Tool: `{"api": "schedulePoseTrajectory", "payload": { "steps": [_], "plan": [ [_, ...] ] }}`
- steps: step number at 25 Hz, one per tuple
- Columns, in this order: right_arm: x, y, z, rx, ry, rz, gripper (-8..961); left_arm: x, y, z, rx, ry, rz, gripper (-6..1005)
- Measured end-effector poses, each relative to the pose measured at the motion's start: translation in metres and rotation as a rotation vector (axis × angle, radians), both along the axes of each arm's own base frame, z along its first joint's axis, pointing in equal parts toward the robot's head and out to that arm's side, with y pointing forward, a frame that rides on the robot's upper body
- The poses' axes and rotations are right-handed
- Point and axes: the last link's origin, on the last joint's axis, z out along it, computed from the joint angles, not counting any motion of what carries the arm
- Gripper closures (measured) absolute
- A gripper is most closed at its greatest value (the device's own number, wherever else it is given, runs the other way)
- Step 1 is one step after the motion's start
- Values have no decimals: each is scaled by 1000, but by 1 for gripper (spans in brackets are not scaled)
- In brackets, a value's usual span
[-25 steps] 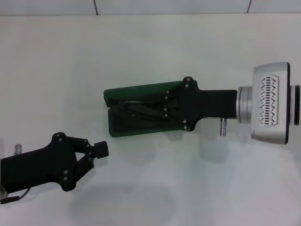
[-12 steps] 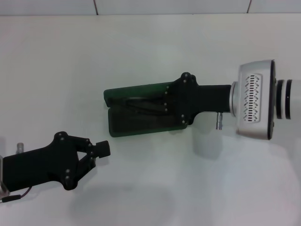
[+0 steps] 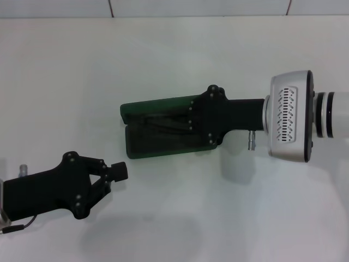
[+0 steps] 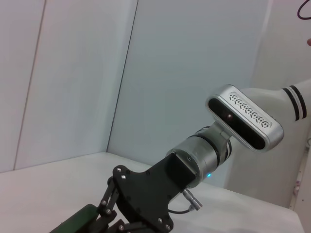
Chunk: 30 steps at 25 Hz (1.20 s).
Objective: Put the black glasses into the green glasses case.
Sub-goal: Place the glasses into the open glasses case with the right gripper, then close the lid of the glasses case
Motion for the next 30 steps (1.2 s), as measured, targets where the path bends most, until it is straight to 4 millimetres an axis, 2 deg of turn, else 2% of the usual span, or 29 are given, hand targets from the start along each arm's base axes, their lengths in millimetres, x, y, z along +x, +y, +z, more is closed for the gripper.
{"api": "schedulePoseTrajectory", "payload": {
  "steps": [9, 16, 22, 26, 30],
  "plan": [
    [-3, 2, 0, 13, 6, -18, 895, 1, 2, 0, 1, -1, -4, 932],
    [-2, 2, 0, 12, 4, -26, 797, 2, 3, 0, 1, -2, -8, 931],
    [-2, 1, 0, 7, 13, -27, 774, 3, 3, 0, 0, -3, -10, 930],
    [-8, -4, 3, -21, 81, -37, 772, 3, 3, 0, 0, -4, -11, 930],
    [-7, -18, 16, -85, 200, -35, 770, 4, 4, 1, 4, -10, -11, 929]
  ]
}}
